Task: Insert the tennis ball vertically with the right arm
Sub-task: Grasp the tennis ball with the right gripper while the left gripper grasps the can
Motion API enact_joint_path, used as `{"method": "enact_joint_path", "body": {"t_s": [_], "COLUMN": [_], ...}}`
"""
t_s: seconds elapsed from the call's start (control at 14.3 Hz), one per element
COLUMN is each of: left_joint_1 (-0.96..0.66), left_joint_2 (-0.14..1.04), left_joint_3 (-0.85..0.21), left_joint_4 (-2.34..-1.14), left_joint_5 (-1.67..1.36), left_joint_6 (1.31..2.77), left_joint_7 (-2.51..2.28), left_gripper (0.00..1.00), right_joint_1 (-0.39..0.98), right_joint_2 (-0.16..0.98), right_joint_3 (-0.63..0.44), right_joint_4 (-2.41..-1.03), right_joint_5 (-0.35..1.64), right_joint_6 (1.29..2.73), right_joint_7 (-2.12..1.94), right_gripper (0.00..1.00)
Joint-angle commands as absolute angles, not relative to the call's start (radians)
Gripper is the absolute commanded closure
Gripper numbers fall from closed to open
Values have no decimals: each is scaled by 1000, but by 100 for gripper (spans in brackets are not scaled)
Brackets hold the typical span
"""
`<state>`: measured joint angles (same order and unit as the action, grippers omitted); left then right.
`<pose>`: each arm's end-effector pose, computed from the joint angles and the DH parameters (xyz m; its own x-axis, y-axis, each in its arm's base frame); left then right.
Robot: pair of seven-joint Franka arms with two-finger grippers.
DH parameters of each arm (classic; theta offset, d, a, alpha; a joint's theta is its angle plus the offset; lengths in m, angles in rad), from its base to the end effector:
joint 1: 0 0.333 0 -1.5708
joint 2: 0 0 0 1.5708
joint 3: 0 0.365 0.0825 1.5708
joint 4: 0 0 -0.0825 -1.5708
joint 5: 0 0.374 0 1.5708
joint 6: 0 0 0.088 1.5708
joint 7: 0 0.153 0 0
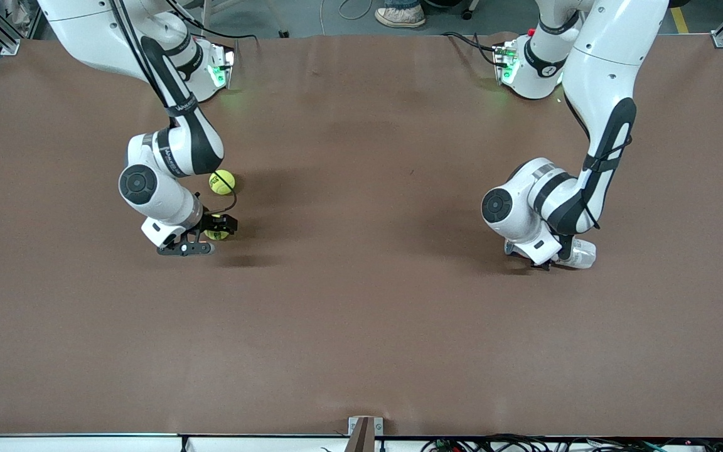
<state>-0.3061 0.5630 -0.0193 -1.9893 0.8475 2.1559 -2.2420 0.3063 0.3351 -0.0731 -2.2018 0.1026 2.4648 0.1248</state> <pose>0.5734 -0.1309 0.1717 0.2581 0.7385 0.6229 0.9647 -0.2315 -0.1253 0.5398 0.1309 0.2314 0.9967 0.0302 -0.0753 0.0284 -0.9993 -0.0252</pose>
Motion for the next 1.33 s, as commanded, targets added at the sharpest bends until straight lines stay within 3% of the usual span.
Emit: {"method": "enact_joint_path", "body": {"t_s": [0.0,0.49,1.26], "left_joint_1": [-305,-308,-319], "left_joint_2": [568,486,479], "left_joint_3": [-17,-32,-222], "left_joint_4": [-1987,-1915,-1674], "left_joint_5": [871,701,30], "left_joint_6": [2169,2155,2117], "left_joint_7": [-2263,-2110,-1959], "left_gripper": [24,24,24], "right_joint_1": [267,291,308], "right_joint_2": [322,324,333], "right_joint_3": [-67,-64,-63], "right_joint_4": [-2232,-2261,-2281], "right_joint_5": [103,109,114], "right_joint_6": [2474,2493,2503], "right_joint_7": [77,94,95], "right_gripper": [0,0,0]}}
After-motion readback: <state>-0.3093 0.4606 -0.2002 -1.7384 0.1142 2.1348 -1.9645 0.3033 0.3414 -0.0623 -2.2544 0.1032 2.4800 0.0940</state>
